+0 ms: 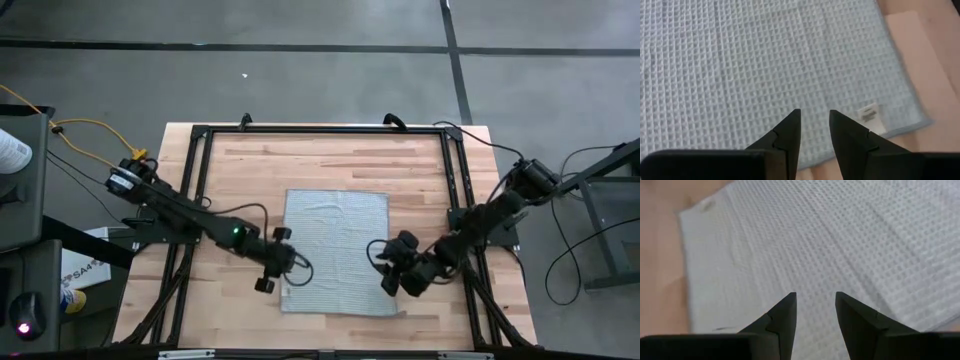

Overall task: Fold microfiber towels
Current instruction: Fold the gray microfiber towel

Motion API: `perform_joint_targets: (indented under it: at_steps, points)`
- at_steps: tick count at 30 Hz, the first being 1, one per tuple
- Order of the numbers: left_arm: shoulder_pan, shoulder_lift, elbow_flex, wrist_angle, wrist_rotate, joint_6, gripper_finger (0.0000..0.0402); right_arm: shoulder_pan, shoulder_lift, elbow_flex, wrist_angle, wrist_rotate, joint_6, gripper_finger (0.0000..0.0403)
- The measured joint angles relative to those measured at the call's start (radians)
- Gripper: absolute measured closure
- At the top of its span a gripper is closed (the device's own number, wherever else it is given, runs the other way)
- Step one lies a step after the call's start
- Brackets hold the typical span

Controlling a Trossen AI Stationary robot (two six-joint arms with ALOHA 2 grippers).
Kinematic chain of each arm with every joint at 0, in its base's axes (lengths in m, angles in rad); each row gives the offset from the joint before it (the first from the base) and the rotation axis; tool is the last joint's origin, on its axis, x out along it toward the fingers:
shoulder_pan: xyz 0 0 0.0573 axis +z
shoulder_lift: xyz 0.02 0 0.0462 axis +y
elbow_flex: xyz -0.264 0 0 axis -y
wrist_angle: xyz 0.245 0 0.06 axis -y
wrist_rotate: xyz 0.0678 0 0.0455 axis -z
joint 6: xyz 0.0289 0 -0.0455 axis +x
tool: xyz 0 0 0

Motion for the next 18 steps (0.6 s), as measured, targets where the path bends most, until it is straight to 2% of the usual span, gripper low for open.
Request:
perform_joint_targets:
  at_steps: [7, 12, 18]
  points:
    - [0.123, 0.0, -0.061, 0.0, 0.085, 0.078, 0.03, -0.081, 0.0, 0.0, -0.101, -0.112, -0.175, 0.0272]
    - [0.15, -0.007, -0.065, -0.002, 0.088, 0.154, 0.03, -0.145, 0.0, 0.0, -0.144, -0.178, -0.329, 0.0272]
    - [0.168, -0.008, -0.065, -0.053, 0.034, 0.188, 0.03, -0.249, 0.0, 0.0, -0.144, -0.277, -0.491, 0.0272]
